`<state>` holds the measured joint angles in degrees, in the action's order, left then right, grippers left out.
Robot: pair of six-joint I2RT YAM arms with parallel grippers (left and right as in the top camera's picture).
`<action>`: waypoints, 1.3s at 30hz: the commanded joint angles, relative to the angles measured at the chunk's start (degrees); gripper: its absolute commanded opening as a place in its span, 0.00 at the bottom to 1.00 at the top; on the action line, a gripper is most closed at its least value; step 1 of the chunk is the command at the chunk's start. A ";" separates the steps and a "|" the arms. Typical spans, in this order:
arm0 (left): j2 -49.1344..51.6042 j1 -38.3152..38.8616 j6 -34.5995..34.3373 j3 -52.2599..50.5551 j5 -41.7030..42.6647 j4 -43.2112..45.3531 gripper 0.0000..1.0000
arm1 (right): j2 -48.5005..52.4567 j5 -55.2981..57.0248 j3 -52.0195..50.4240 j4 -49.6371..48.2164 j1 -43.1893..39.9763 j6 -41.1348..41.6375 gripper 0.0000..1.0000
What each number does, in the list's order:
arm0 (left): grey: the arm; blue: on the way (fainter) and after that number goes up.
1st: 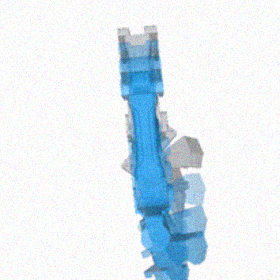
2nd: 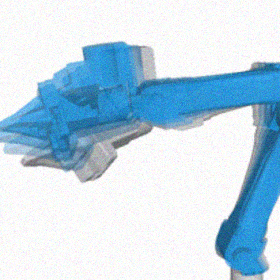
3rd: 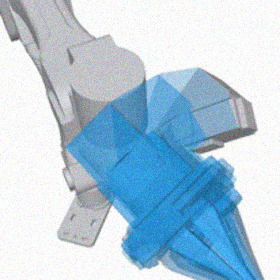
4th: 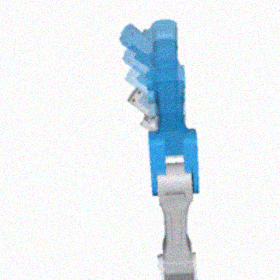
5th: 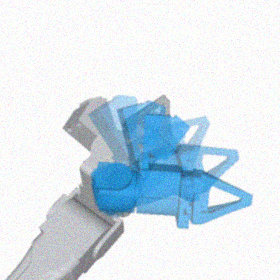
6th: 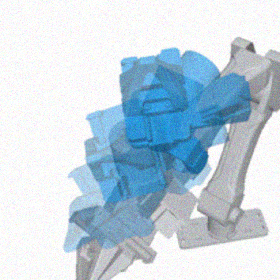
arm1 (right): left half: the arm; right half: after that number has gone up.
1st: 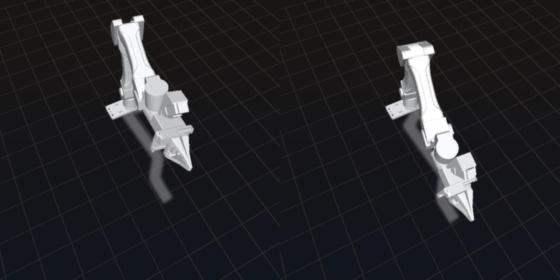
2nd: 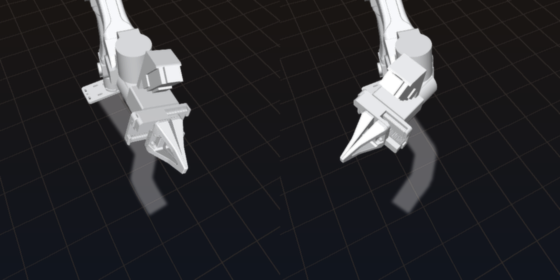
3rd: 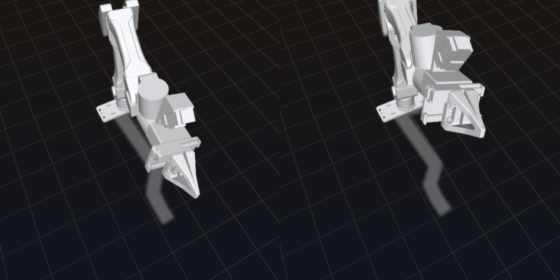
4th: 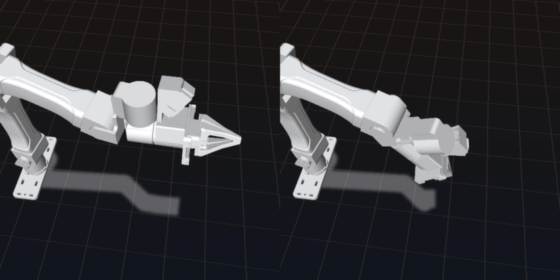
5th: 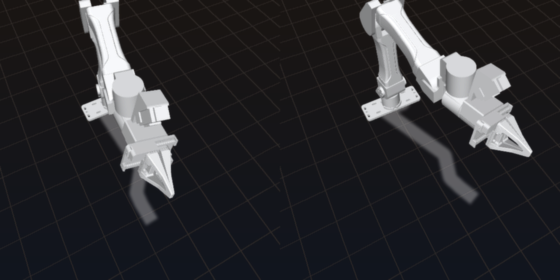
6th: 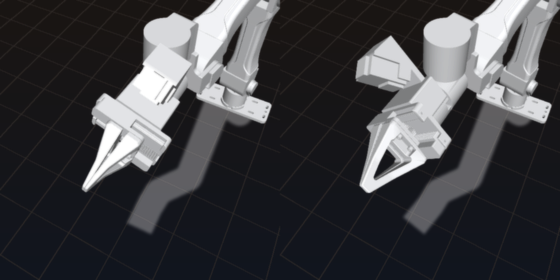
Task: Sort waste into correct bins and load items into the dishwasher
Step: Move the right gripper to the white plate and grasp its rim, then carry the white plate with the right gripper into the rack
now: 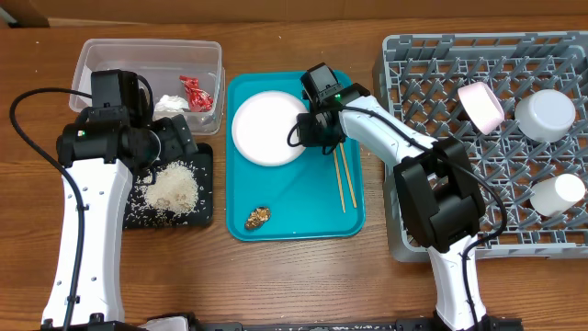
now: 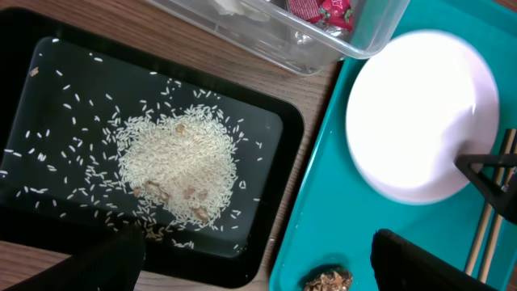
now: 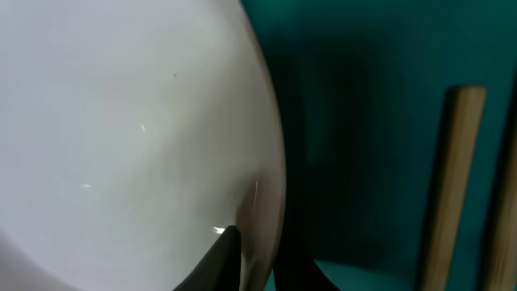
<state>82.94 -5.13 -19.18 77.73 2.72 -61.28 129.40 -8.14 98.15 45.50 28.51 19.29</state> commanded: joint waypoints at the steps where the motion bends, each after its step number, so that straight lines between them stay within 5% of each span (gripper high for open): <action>1: 0.22 -0.11 -0.15 0.42 -0.31 -0.02 0.91 | 1.66 0.90 -0.68 2.27 0.02 3.10 0.11; 13: 0.22 -0.11 -0.15 0.42 -0.33 -0.22 0.91 | 0.57 1.05 -0.52 5.90 -0.15 4.96 0.04; 23: 0.22 -0.11 -0.13 0.42 -0.37 -0.22 0.91 | -12.70 10.25 6.08 10.82 -4.55 0.13 0.04; 39: 0.22 -0.11 -0.13 0.42 -0.37 -0.17 0.92 | -25.33 67.01 7.96 7.56 -16.50 -10.99 0.04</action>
<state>82.94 -5.13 -19.18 77.73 2.72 -61.65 103.77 44.58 105.75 53.17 13.82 10.02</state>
